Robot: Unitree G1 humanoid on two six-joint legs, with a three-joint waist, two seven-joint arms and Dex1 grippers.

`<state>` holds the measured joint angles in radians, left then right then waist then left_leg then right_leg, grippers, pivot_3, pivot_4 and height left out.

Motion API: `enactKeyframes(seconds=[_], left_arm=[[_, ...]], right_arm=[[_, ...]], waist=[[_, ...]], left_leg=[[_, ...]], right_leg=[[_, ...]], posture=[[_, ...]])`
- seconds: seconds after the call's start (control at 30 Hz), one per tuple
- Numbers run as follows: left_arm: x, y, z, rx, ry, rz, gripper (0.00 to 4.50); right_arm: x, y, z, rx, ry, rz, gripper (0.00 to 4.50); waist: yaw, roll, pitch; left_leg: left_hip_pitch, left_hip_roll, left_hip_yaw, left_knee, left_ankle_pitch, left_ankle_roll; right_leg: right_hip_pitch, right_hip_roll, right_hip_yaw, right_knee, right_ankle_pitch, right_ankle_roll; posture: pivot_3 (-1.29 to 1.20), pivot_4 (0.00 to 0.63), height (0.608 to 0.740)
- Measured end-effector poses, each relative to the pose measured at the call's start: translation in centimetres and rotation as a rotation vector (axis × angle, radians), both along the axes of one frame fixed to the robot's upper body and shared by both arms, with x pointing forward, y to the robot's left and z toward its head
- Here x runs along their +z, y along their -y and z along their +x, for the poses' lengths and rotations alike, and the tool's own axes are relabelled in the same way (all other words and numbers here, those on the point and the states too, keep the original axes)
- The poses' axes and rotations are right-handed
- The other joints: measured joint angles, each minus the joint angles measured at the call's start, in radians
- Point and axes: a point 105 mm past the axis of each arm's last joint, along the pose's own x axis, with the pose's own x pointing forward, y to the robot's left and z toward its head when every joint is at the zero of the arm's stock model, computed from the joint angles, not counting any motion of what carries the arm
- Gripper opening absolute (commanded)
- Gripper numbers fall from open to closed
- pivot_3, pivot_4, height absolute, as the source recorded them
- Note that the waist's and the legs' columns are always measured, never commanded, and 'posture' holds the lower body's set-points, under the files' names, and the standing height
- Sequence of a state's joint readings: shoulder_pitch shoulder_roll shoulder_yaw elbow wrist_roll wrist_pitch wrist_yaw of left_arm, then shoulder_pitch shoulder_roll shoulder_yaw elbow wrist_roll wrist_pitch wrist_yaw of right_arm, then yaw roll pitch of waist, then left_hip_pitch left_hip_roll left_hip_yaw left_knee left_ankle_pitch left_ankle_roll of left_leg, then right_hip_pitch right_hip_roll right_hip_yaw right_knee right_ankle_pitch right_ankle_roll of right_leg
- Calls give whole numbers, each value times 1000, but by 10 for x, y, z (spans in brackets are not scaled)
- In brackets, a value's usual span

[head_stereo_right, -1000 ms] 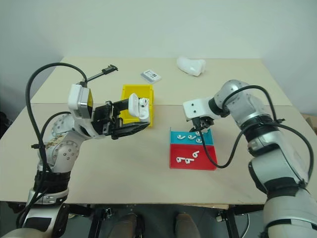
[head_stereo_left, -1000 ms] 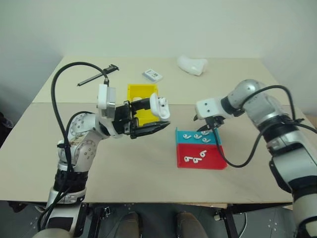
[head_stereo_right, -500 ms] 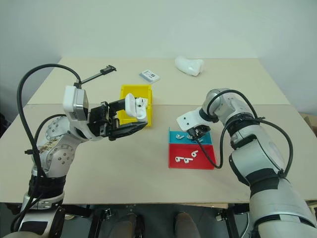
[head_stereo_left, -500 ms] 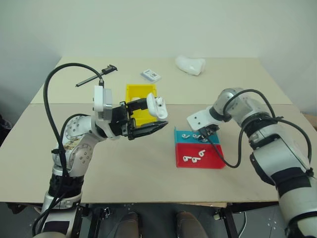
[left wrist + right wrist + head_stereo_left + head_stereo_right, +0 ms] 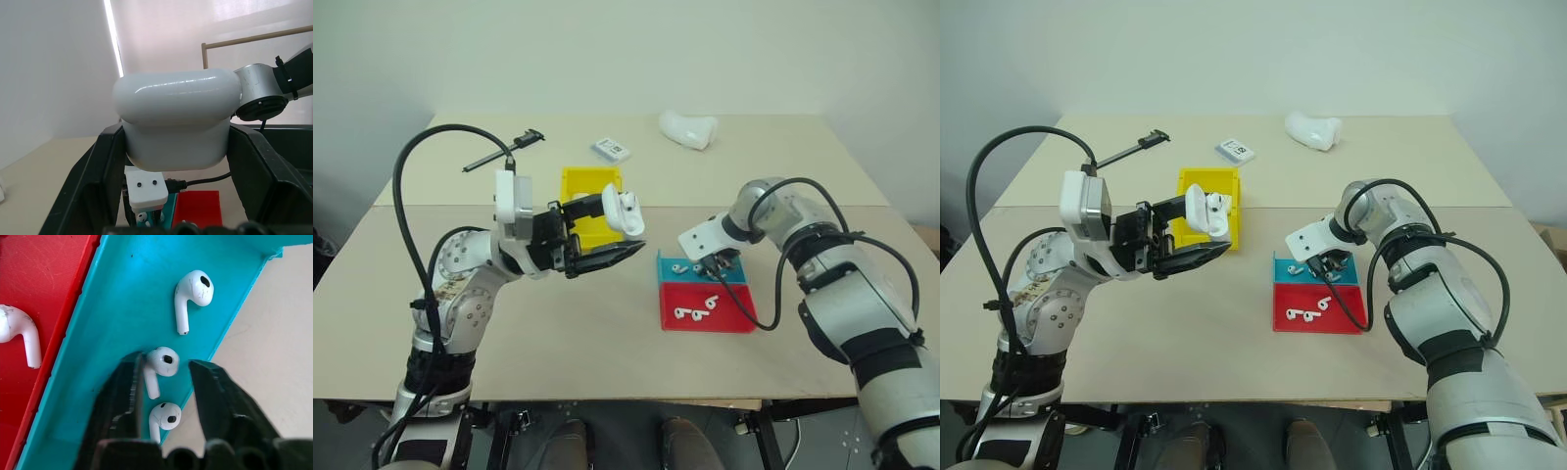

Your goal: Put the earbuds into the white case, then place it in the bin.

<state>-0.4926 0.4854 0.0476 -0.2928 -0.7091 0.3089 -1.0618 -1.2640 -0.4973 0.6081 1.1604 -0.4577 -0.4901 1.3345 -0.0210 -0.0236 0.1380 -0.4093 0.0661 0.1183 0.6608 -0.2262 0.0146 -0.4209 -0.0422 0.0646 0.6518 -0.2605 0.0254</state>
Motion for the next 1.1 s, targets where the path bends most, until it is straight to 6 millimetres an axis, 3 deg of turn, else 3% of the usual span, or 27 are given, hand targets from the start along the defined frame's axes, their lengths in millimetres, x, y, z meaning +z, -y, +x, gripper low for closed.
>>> enactKeyframes(seconds=[0.03,0.37,0.53,0.73,0.83,0.93,1.0,1.1], left_arm=[[0,0,0,2,0,0,2782],[0,-1,-1,-1,-3,-2,2782],[1,3,1,-34,-3,-3,2782],[2,12,5,-86,-17,-17,2782],[1,16,6,-114,-23,-20,2782],[3,19,8,-137,-25,-24,2782],[4,20,11,-144,-29,-27,2782],[5,25,15,-156,-39,-39,2782]], right_arm=[[0,0,0,2,0,0,615],[3,0,0,-50,-17,86,605],[46,11,-4,-141,3,304,605],[98,18,-48,-297,-55,825,605],[144,20,-81,-310,-111,1211,605],[183,17,-117,-252,-187,1492,605],[187,9,-133,-243,-225,1541,605],[178,-14,-146,-261,-297,1564,605]], waist=[[0,0,0],[0,0,0],[8,1,1],[22,1,1],[20,2,1],[17,2,0],[11,2,0],[4,2,0]], left_leg=[[0,0,0,0,0,0],[0,0,0,0,0,0],[-1,0,-1,0,0,0],[-4,0,-3,0,0,1],[-3,0,-5,0,0,1],[0,0,-6,0,0,1],[1,0,-7,0,-1,1],[0,-1,-7,-1,0,1]], right_leg=[[0,0,0,0,0,0],[-1,0,1,0,0,0],[0,0,0,-1,0,0],[-1,0,-1,-2,0,0],[-1,0,0,-1,0,0],[1,0,-1,0,0,0],[2,0,0,0,0,0],[1,0,0,0,0,0]], posture=[[0,150,740],[0,150,740],[0,150,740],[0,150,740],[0,150,740],[0,150,740],[0,150,740],[0,150,740]])
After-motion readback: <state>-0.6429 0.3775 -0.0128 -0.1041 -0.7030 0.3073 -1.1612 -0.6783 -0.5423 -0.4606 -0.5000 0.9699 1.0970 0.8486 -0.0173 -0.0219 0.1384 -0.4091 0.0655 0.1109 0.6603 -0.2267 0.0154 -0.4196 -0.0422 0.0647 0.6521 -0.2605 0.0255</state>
